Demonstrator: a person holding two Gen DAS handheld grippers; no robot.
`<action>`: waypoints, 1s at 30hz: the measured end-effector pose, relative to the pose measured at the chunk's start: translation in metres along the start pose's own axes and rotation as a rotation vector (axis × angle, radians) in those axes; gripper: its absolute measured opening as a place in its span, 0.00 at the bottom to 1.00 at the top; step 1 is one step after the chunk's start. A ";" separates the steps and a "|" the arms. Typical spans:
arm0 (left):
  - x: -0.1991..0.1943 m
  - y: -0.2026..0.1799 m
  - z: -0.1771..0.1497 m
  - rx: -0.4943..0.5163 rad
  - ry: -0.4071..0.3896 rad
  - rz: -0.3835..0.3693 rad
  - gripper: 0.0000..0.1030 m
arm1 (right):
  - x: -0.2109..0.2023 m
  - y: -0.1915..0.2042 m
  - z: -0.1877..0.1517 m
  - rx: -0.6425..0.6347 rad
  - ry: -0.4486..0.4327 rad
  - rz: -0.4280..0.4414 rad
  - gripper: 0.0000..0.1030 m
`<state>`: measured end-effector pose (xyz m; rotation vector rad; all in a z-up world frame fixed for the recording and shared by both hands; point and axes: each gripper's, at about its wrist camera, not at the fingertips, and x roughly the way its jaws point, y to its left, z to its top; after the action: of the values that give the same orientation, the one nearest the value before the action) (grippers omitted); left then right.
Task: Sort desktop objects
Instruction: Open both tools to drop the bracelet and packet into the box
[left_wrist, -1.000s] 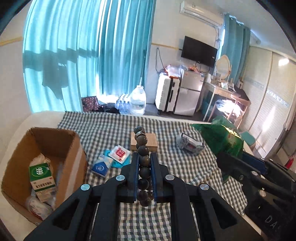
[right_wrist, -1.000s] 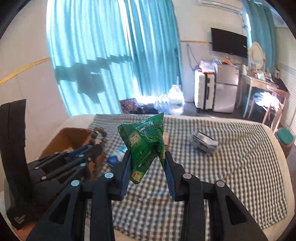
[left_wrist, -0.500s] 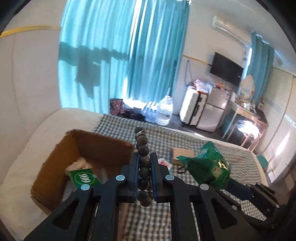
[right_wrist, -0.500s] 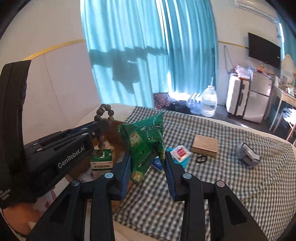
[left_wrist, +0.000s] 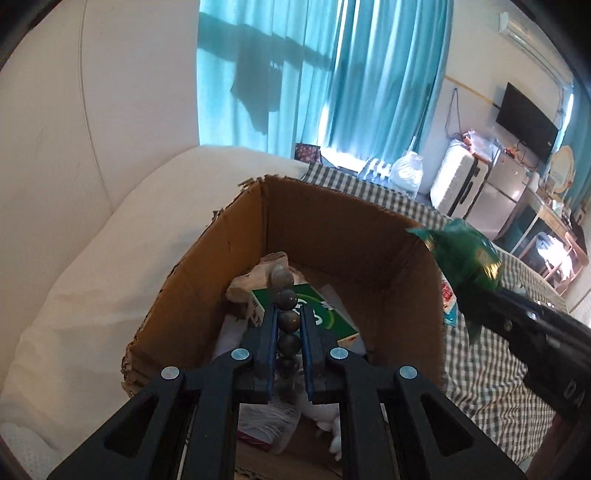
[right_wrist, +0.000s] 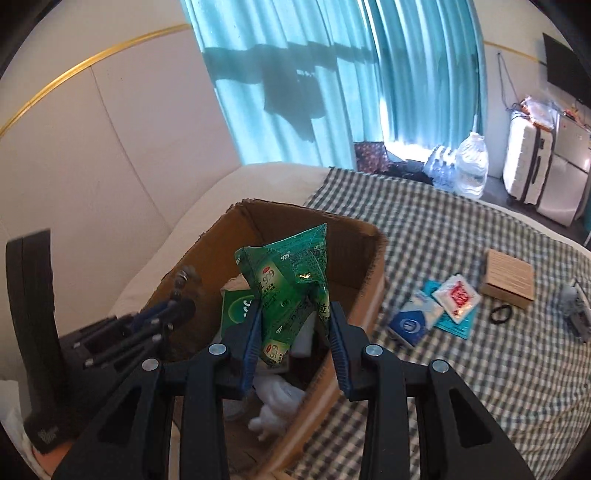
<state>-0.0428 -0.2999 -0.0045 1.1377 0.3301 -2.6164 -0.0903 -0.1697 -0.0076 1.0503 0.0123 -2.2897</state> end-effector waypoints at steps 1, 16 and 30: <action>0.004 0.002 -0.001 0.002 0.012 -0.003 0.11 | 0.006 0.001 0.004 0.007 0.003 0.009 0.37; 0.018 -0.014 0.009 -0.004 0.039 0.035 0.81 | 0.006 -0.051 0.008 0.151 0.008 -0.020 0.66; -0.034 -0.138 -0.038 0.164 0.007 -0.071 0.98 | -0.123 -0.173 -0.104 0.312 -0.095 -0.222 0.66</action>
<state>-0.0408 -0.1532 0.0091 1.2072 0.1619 -2.7449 -0.0503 0.0611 -0.0348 1.1393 -0.2886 -2.6004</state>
